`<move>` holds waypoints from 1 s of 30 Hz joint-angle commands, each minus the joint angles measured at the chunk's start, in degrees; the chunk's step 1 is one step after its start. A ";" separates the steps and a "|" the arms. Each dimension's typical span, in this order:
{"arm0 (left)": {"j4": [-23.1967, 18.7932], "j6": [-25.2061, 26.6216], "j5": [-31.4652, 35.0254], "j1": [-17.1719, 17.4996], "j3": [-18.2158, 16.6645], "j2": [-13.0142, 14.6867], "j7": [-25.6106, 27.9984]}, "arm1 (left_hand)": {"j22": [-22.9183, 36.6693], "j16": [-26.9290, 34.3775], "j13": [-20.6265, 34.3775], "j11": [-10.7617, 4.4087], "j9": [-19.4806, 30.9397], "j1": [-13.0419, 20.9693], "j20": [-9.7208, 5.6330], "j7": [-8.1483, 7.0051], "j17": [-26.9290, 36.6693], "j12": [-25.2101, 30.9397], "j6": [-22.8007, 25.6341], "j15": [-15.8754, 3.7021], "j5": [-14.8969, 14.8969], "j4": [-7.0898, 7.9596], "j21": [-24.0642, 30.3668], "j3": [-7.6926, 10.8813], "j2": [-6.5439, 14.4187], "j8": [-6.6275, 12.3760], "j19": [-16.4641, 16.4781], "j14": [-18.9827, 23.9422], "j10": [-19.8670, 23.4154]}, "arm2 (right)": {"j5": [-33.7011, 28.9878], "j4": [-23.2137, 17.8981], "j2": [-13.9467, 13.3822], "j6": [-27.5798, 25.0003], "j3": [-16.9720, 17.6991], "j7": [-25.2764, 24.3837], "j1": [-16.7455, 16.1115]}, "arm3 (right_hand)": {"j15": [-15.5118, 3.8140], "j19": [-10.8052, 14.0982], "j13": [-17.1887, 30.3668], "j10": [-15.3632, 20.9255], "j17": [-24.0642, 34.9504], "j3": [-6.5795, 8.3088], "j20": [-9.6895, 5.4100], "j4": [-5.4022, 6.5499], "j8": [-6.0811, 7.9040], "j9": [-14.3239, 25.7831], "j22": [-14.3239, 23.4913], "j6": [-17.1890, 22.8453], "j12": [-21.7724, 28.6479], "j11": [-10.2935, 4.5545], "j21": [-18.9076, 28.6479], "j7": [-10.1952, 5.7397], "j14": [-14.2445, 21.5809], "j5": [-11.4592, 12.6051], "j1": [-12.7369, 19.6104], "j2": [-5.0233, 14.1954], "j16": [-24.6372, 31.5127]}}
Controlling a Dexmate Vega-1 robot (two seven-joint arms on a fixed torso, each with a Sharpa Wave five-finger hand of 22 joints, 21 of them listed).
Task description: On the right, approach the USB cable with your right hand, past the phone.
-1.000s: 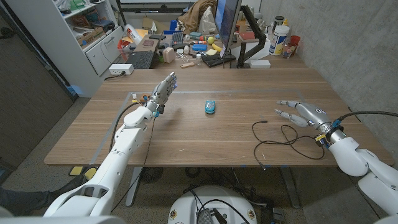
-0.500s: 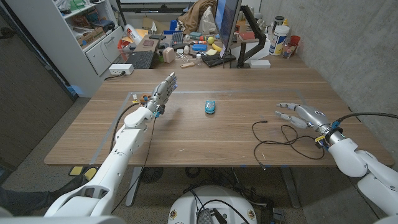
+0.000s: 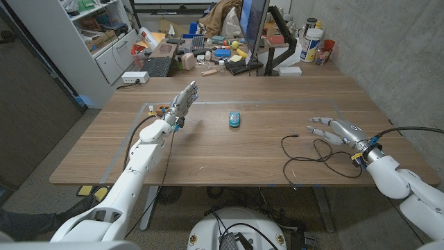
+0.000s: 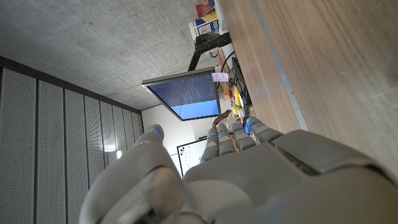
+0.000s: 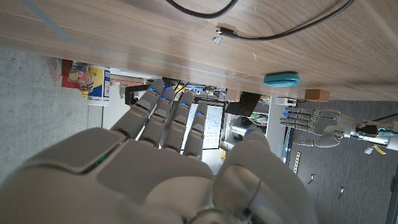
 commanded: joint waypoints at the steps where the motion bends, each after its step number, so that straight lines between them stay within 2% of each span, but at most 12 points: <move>1: 0.06 -0.30 0.26 -0.16 0.17 -0.04 0.15 | 0.15 0.17 0.29 -0.47 0.33 0.49 0.02 0.15 0.10 0.29 0.45 -0.13 -0.25 -0.05 0.08 -0.24 0.13 0.23 -0.52 -0.39 0.10 | -1.11 0.83 -0.47 -0.69 -0.76 -1.56 -0.11 | -6.51 -0.26 0.14 0.53 0.16 -0.08 -4.71 -0.04 0.19 0.26 0.23 0.25 -0.10 -0.37 -0.14 -0.43 0.11 0.41 0.18 0.32 -0.11; 30: -1.76 -1.50 0.18 1.48 0.10 0.75 0.38 | 0.15 0.21 0.29 -0.45 0.33 0.60 0.03 0.01 0.11 0.28 0.57 -0.19 -0.35 -0.07 0.09 -0.43 0.25 0.22 -0.56 -0.32 0.08 | -1.48 1.36 -0.86 -1.61 -1.51 -4.48 -1.28 | -6.51 -0.23 0.14 0.78 0.14 -0.06 -4.73 -0.15 0.24 0.27 0.28 0.90 -0.19 -0.11 -0.03 -0.29 0.55 0.54 0.56 0.61 -0.06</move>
